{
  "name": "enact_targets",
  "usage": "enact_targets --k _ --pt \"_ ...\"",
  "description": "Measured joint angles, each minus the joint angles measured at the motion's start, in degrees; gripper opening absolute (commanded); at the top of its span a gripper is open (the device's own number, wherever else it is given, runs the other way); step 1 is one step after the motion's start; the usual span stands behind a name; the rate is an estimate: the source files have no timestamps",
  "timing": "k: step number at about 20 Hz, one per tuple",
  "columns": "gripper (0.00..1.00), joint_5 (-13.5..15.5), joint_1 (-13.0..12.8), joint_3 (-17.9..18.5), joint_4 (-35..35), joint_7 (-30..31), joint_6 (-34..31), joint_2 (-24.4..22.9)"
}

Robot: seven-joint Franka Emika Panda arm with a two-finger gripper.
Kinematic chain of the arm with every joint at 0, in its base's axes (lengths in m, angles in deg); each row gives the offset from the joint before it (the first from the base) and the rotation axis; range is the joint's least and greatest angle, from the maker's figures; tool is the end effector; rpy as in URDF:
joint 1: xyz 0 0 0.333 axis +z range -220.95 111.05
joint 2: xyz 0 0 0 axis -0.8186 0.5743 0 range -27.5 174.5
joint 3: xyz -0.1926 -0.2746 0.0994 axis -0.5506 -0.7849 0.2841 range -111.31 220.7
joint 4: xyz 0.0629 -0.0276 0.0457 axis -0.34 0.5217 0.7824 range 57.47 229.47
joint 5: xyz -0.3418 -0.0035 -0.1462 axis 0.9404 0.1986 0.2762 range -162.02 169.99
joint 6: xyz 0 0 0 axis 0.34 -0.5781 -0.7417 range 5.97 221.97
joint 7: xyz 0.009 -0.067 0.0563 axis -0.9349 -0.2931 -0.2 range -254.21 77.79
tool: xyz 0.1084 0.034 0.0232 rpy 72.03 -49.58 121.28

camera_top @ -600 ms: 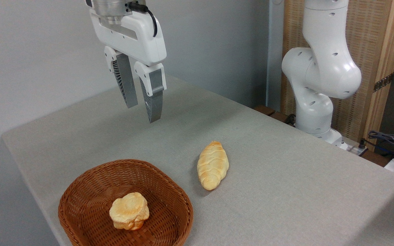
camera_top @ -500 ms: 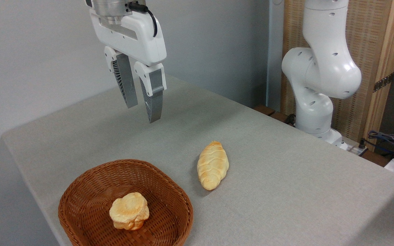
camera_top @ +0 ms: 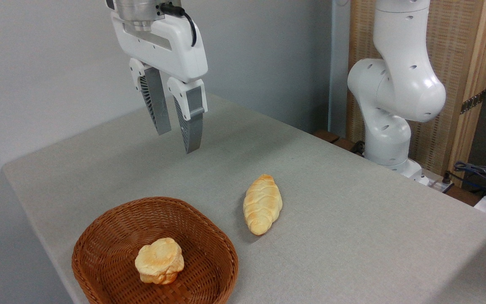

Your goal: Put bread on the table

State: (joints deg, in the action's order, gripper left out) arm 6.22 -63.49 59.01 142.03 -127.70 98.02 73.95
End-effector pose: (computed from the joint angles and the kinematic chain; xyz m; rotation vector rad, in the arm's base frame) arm 0.5365 -0.0444 0.6583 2.8911 -1.1596 0.0712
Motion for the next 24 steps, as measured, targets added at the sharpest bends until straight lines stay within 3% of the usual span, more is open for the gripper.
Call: enact_targets --k 5,11,15,18,24 --pt "1.00 0.0 0.1 0.7 2.0 0.0 5.5 0.8" --pt "1.00 0.0 0.2 0.7 11.8 0.0 21.8 2.9" --pt "1.00 0.0 0.9 2.2 14.9 -0.3 31.0 7.9" --pt "1.00 0.0 1.4 2.3 15.0 -0.3 33.0 10.5" --pt "1.00 0.0 2.8 2.1 15.0 -2.8 33.2 11.4"
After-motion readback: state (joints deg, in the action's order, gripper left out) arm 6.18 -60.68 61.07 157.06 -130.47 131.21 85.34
